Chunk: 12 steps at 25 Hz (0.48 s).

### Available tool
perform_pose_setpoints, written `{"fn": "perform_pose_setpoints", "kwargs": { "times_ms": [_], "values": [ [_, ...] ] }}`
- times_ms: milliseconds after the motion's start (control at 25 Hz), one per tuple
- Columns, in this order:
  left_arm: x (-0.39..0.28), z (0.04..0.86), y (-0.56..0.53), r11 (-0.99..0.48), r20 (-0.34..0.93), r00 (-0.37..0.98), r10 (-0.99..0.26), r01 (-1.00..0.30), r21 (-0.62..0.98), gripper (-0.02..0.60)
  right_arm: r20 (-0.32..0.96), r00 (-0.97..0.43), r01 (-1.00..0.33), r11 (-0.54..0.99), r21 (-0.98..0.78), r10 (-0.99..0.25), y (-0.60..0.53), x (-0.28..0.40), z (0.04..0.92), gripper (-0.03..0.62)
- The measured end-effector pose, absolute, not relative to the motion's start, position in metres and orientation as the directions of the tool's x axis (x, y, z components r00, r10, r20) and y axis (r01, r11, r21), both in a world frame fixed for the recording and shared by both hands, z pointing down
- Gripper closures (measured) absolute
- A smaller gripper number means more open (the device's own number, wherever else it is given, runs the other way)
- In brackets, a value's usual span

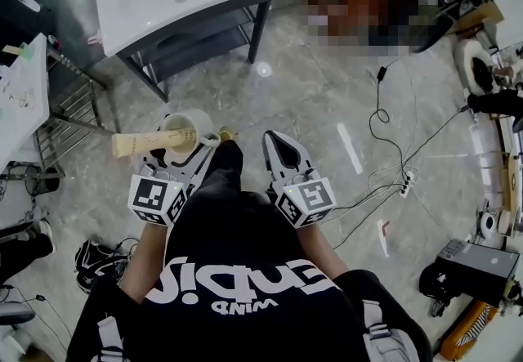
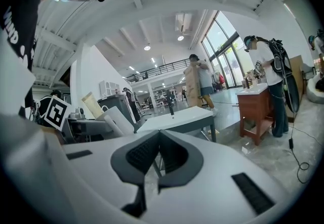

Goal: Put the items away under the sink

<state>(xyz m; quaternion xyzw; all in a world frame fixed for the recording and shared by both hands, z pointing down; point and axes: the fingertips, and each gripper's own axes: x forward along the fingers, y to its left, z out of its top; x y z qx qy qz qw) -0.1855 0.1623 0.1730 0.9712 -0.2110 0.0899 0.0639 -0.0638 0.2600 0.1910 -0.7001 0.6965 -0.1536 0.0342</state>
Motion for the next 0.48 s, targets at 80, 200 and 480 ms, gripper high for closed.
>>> {"fn": "perform_pose_setpoints", "kwargs": {
  "times_ms": [80, 200, 480],
  "values": [
    [-0.172, 0.173, 0.15, -0.904, 0.2, 0.896, -0.397, -0.419, 0.084, 0.129, 0.169, -0.024, -0.966, -0.02, -0.256, -0.985, 0.246, -0.053, 0.191, 0.576],
    [-0.152, 0.178, 0.129, -0.907, 0.205, 0.898, -0.388, -0.412, 0.086, 0.129, 0.173, -0.04, -0.969, -0.004, -0.246, -0.984, 0.221, -0.039, 0.191, 0.576],
    [-0.103, 0.179, 0.065, -0.91, 0.208, 0.901, -0.381, -0.405, 0.086, 0.129, 0.181, -0.085, -0.972, 0.041, -0.232, -0.98, 0.149, -0.001, 0.187, 0.576]
  ]
}}
